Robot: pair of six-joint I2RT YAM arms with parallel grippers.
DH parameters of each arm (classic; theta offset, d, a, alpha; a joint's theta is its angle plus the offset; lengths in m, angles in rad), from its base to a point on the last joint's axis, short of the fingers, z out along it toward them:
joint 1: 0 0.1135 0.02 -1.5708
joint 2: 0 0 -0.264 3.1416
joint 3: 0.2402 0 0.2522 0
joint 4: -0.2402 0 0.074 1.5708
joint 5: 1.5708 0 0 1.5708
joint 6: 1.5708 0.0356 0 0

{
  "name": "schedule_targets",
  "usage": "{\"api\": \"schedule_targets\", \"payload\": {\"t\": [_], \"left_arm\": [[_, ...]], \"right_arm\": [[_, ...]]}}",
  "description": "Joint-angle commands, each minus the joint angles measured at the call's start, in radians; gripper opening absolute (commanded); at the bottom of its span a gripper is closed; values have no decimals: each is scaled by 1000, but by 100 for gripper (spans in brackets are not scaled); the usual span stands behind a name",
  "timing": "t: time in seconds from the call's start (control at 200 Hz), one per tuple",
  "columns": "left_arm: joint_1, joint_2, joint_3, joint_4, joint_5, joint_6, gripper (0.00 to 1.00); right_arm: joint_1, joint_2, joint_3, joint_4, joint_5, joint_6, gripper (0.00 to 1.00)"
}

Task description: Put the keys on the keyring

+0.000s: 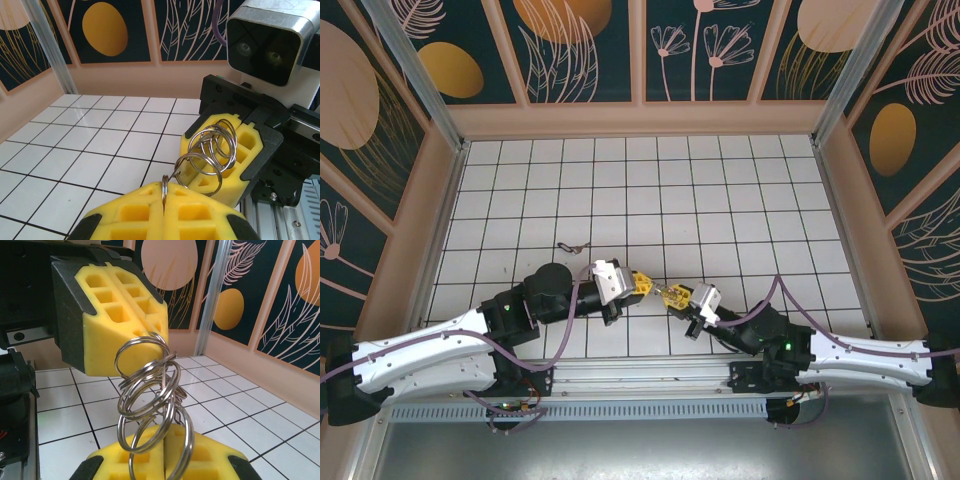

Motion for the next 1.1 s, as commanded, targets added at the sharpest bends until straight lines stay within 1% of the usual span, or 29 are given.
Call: {"api": "schedule_targets", "payload": {"t": [0.0, 0.21, 0.671, 0.806, 0.891, 1.091], "left_arm": [[6, -14, -17, -35, -25, -11, 7], [6, -19, -18, -42, -19, -15, 9], [7, -37, -24, -69, 1, -30, 9], [6, -37, -24, -76, 12, -36, 5], [6, -39, -27, -76, 17, -34, 0], [6, -39, -23, -83, 58, -46, 0]], "right_arm": [[19, -23, 6, 135, -4, -14, 0], [23, -22, 3, 140, 6, -21, 0], [36, -30, -4, 147, 26, -33, 0], [36, -37, -9, 150, 26, -36, 0], [38, -39, -10, 152, 30, -38, 0], [47, -35, -20, 170, 64, -57, 0]]}}
